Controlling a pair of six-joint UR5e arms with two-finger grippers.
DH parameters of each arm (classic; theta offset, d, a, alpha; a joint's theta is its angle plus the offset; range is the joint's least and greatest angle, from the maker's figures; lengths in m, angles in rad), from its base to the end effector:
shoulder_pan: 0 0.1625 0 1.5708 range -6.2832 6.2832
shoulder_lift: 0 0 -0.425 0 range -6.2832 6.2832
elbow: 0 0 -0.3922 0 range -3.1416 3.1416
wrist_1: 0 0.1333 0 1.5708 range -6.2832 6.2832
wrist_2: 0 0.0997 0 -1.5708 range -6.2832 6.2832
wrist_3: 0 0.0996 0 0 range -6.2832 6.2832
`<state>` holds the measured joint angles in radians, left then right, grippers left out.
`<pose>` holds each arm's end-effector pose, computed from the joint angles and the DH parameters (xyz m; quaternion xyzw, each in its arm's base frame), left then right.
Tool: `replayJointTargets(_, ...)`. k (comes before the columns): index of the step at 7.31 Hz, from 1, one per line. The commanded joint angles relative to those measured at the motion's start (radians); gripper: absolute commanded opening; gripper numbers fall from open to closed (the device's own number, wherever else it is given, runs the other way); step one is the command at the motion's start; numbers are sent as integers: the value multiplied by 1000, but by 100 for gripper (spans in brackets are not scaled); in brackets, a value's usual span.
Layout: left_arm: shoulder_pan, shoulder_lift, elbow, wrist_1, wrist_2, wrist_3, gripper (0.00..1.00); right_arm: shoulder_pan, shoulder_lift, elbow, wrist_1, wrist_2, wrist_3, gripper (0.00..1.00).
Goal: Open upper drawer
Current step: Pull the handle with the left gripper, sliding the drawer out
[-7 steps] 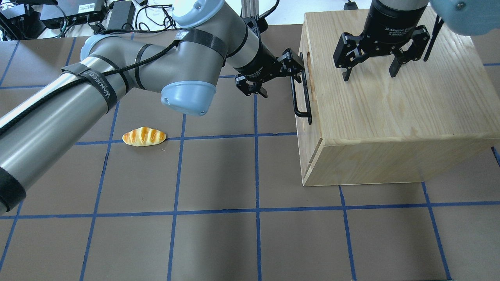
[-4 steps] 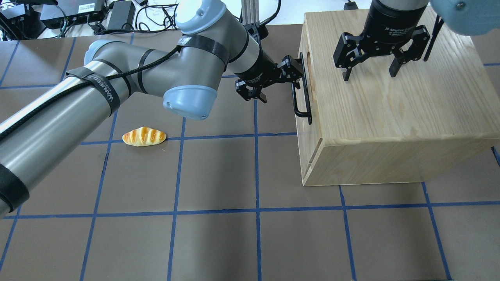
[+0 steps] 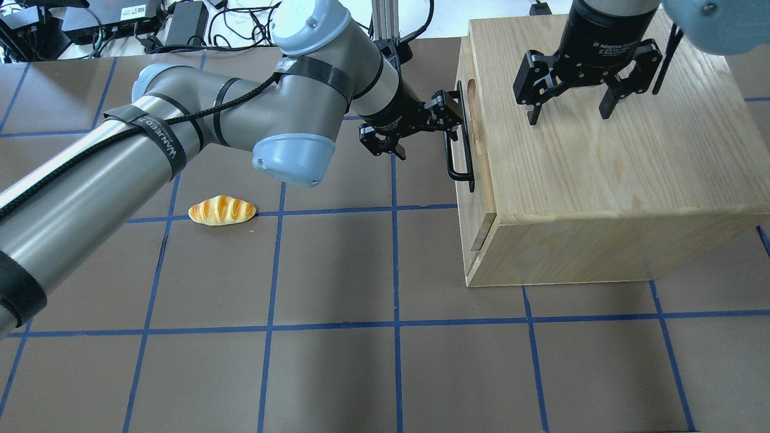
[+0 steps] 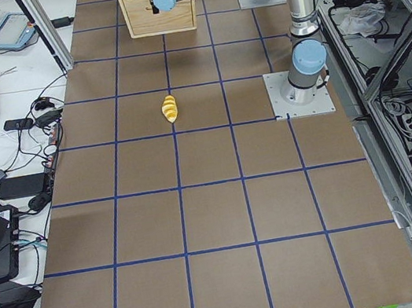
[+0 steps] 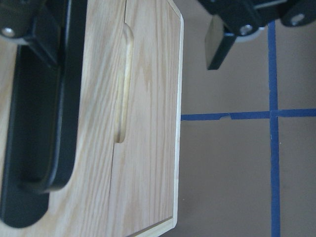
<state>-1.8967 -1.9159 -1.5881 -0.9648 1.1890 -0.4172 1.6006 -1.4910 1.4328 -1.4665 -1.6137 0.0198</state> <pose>-0.3630 -0.5419 0.3577 0.0214 -0.9746 0.0428 0.2188 0.1445 -0.5163 0.5050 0.0055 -0.9995 -0.0225 0.0220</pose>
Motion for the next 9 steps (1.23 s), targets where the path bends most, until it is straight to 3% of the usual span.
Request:
replayJointTargets(1, 1, 24, -1, -23, 27, 24, 100, 1, 0, 0, 0, 0, 0, 100)
replayJointTargets(3, 1, 34, -4, -32, 30, 47, 100, 1, 0, 1, 0, 0, 0, 100)
replayJointTargets(5, 2, 41, -4, -83, 104, 102, 100, 1, 0, 0, 0, 0, -1, 100)
replayJointTargets(9, 51, 87, -6, -185, 104, 165, 100, 1, 0, 0, 0, 0, 0, 100)
